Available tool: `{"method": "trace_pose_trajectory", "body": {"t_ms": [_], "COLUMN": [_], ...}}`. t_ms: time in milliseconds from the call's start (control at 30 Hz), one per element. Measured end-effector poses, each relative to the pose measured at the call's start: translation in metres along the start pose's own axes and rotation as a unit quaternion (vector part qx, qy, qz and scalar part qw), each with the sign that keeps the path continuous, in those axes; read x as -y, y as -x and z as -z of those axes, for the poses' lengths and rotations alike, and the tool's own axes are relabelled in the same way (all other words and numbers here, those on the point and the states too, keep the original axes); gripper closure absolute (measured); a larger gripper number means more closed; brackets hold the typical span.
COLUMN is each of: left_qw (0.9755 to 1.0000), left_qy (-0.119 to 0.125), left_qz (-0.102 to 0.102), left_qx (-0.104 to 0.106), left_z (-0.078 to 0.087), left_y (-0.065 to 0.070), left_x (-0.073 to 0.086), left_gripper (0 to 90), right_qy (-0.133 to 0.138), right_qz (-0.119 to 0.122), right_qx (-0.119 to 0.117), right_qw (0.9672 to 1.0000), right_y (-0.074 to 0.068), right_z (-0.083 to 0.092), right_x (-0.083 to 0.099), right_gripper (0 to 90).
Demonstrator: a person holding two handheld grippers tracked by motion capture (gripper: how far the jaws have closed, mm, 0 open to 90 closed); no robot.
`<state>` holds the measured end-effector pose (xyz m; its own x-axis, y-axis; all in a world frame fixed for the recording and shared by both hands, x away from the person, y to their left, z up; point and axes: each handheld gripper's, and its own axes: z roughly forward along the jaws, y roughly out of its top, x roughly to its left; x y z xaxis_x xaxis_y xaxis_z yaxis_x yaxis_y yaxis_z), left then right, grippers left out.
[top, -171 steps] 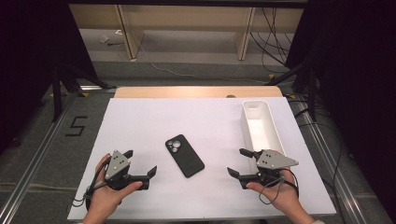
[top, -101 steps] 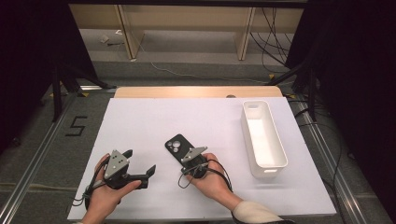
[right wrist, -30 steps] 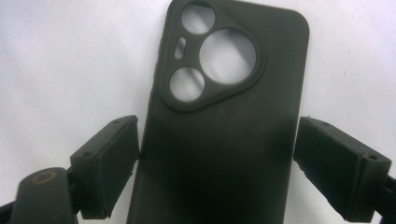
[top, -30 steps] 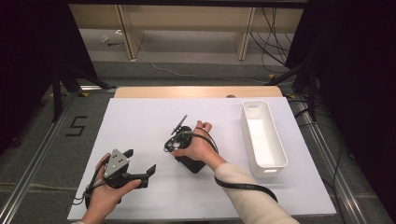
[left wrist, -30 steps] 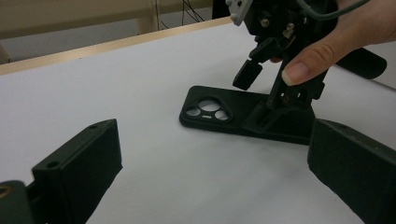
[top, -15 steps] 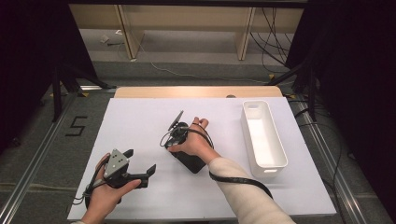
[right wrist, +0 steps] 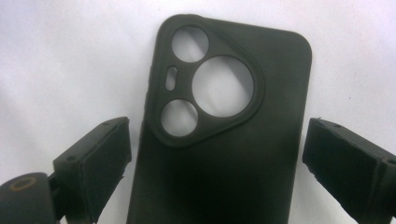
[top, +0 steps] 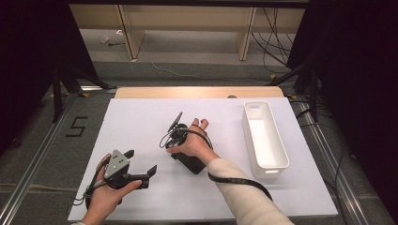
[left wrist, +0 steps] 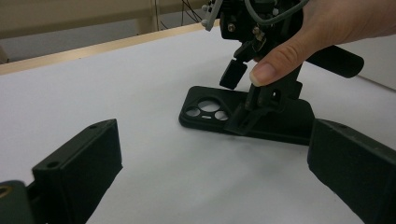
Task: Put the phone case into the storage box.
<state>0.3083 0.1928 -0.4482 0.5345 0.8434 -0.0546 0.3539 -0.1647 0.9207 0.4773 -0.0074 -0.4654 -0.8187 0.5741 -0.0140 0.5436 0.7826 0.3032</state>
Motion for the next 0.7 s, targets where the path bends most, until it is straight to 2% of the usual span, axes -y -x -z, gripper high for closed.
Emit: {"method": "trace_pose_trajectory", "body": {"t_ms": [200,700], "left_qw": [1.0,1.0], "left_qy": [0.0,0.001], "left_qz": [0.0,0.0], "left_qx": [0.0,0.0], "left_z": [-0.0001,-0.0001], "left_y": [0.0,-0.0003], "left_x": [0.0,-0.0001], "left_gripper": [2.5,2.6], "right_qy": [-0.008,-0.024], "right_qz": [-0.007,-0.007], "right_qx": [0.0,0.001], "right_qw": [0.9999,0.9997], "right_y": [0.0012,0.0012], "right_z": [-0.0033,-0.0072], "right_x": [0.0003,-0.0032], "right_gripper": [9.6,10.3]}}
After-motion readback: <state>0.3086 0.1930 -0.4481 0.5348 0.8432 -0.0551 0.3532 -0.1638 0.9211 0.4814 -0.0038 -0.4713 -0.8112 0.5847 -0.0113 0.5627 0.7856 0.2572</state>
